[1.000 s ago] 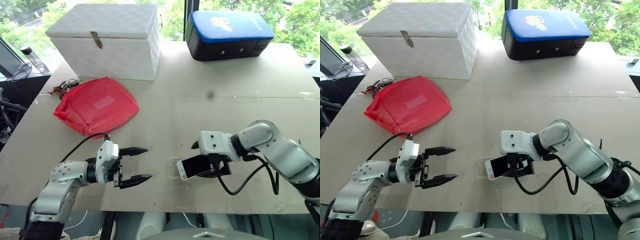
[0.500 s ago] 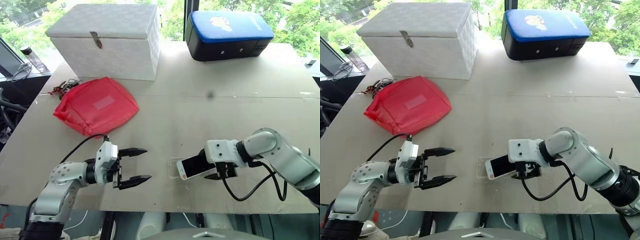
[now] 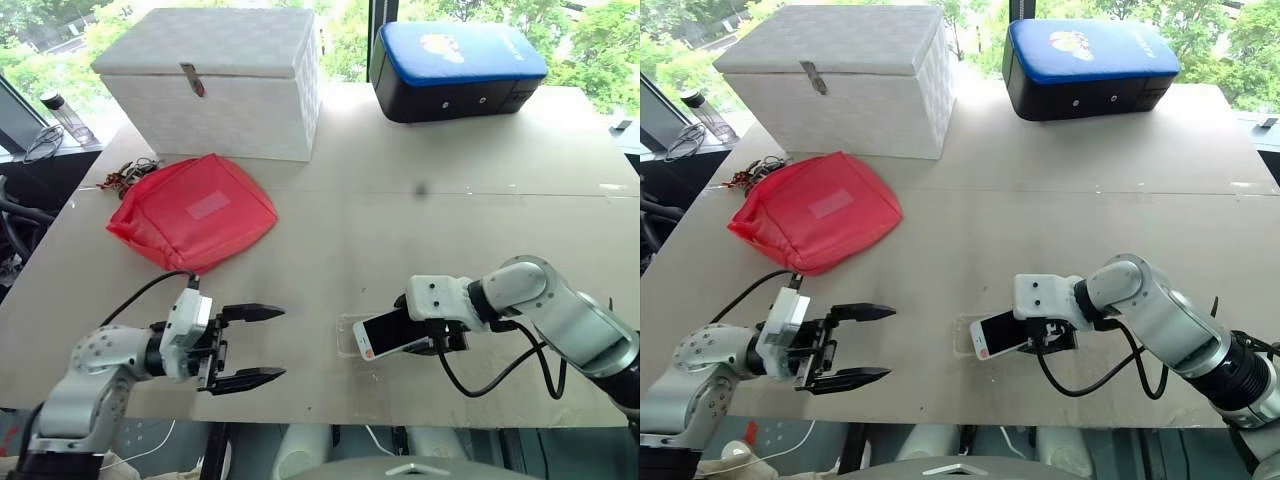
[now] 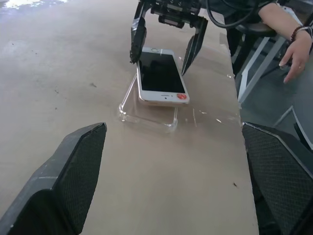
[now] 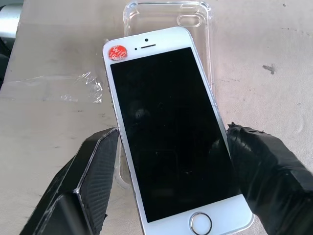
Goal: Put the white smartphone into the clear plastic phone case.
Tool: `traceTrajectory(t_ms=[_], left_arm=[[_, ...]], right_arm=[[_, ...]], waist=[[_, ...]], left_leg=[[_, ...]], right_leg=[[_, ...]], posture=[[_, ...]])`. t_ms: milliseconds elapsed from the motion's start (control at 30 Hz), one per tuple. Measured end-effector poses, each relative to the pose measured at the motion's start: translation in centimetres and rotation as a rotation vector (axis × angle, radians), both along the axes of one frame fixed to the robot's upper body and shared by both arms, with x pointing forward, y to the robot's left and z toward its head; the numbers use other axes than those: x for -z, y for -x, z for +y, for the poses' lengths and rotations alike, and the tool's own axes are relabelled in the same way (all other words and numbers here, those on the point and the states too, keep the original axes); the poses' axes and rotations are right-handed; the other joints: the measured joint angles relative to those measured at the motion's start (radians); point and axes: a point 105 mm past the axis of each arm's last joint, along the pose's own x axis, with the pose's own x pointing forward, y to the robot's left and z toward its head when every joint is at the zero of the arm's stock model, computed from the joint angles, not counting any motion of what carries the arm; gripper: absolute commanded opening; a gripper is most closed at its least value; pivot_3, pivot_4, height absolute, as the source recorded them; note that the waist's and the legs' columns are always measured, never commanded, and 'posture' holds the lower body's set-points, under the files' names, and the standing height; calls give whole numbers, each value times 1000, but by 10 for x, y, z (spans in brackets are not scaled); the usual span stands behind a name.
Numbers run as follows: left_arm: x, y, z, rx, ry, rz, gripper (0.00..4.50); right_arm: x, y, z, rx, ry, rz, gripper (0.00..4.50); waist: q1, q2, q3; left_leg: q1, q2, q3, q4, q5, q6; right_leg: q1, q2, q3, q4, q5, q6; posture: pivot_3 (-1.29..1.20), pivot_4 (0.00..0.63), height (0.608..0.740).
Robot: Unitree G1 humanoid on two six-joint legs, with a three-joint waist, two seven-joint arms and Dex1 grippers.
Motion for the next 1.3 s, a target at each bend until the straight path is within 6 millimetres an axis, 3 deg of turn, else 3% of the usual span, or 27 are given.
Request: traceTrajectory(t_ms=[267,1033,1167,1300], left_arm=[[-2,0,5,-9,-15,2,4500],[-3,-3,-3,-52,-4,-22,4500],[-4,-3,-4,-55,-5,-26,4500],[-3,-3,-5,-55,-4,-22,4500]], right_arm=[[2,-3,-1,-5,3,-8,3707],[9,-4,-1,-38,22,-42,3707],[7,-4,1,-49,17,-55,2813],[7,-4,1,-54,16,-60,2687]], waist=[[0,0,0],[-1,0,0],[-1,-1,-1],[-1,-1,-1]], left_leg=[[0,0,0,0,0,0],[1,0,0,0,0,0],[1,0,0,0,0,0],[1,0,0,1,0,0]], right_leg=[[0,0,0,0,0,0],[1,0,0,1,0,0],[1,0,0,1,0,0],[1,0,0,1,0,0]], posture=[[0,150,740],[0,150,740],[0,150,740],[0,150,740]])
